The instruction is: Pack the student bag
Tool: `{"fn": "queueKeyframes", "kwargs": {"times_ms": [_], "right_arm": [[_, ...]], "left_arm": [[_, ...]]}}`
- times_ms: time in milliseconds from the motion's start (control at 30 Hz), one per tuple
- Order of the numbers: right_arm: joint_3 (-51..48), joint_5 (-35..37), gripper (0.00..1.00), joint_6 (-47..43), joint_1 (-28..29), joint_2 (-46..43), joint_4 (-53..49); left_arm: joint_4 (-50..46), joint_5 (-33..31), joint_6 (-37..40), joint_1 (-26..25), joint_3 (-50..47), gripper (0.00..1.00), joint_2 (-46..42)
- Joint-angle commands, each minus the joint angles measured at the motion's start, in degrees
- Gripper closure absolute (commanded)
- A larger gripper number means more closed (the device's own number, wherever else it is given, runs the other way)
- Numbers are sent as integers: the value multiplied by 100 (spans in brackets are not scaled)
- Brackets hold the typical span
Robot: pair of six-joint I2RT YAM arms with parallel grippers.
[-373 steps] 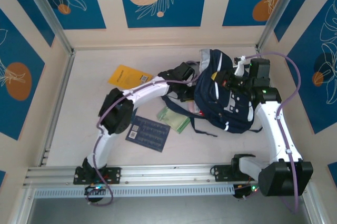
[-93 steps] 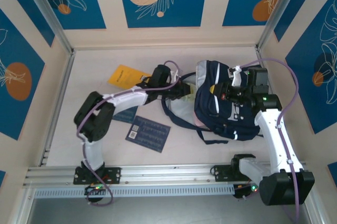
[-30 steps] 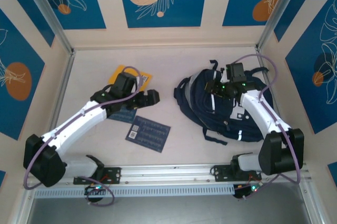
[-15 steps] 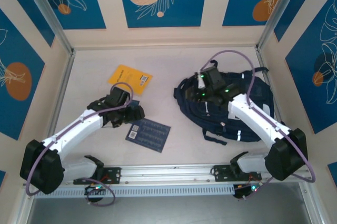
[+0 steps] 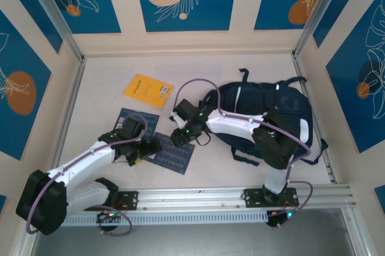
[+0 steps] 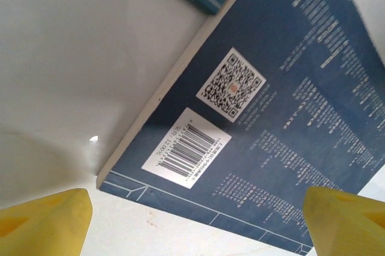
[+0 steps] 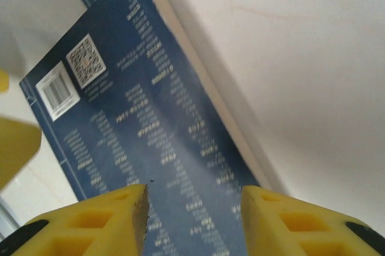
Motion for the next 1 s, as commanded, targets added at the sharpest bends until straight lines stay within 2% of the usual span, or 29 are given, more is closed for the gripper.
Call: {"fn": "queueKeyframes", "kwargs": {"times_ms": [0, 133, 367, 667, 867, 967], "right_arm": [[261, -168, 54, -174, -68, 332, -79], [135, -180, 54, -120, -201, 513, -28], [-450, -173, 56, -29, -347, 244, 133], [-1423, -176, 59, 457, -578, -406, 394], [-1993, -112, 60, 1155, -597, -879, 575], [-2304, -57, 60, 1677, -605, -1140, 762]], "left_arm": [[656, 486, -287, -74, -160, 11, 106], [1022, 686, -339, -201, -146, 12, 430], [1451, 849, -289, -317, 94, 13, 979], [1678, 1036, -92, -328, 1447, 13, 1959], [2010, 1375, -226, -376, 2146, 13, 2701], [1805, 1240, -116, -395, 2323, 13, 2718]]}}
